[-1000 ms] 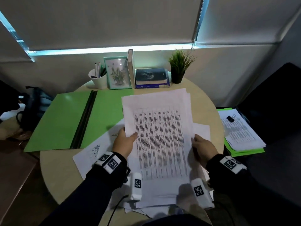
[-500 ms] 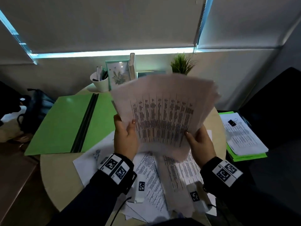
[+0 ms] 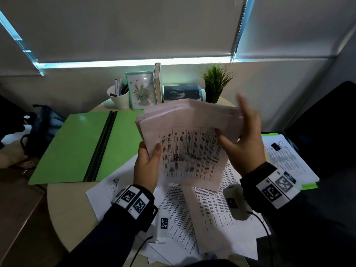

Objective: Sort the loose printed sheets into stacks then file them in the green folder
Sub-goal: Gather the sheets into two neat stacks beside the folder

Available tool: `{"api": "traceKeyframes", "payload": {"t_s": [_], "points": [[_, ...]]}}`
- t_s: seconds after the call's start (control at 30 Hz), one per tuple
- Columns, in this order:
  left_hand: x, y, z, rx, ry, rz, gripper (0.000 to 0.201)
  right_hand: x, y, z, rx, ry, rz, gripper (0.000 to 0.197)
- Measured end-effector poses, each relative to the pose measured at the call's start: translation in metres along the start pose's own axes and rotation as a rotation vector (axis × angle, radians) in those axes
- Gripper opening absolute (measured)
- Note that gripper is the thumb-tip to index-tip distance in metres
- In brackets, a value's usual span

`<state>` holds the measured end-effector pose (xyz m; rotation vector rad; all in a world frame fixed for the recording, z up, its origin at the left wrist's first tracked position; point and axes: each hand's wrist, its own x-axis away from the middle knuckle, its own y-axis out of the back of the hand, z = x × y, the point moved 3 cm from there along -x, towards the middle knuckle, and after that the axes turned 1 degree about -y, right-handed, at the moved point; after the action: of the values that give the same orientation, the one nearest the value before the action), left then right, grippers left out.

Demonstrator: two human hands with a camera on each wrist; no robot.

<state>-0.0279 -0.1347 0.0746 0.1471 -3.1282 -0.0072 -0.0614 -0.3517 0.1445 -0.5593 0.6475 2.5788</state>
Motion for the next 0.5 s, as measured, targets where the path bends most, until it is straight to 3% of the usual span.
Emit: {"api": "traceKeyframes", "payload": {"t_s": [0.13,0.33,0.5], "points": [[-0.002,0.003,0.006,-0.016,0.004,0.002,0.016,-0.001,0.000,-0.007,0.169,-0.036,-0.007,0.061],[0.000,-0.001,0.011,-0.072,0.028,-0.050,0.013,0.003,-0.003,-0.002,0.180,0.072,0.002,0.067],[0.004,0.000,0.003,-0.056,-0.094,-0.091,0.020,0.005,0.002,0.010,0.169,0.147,-0.049,0.071]]}}
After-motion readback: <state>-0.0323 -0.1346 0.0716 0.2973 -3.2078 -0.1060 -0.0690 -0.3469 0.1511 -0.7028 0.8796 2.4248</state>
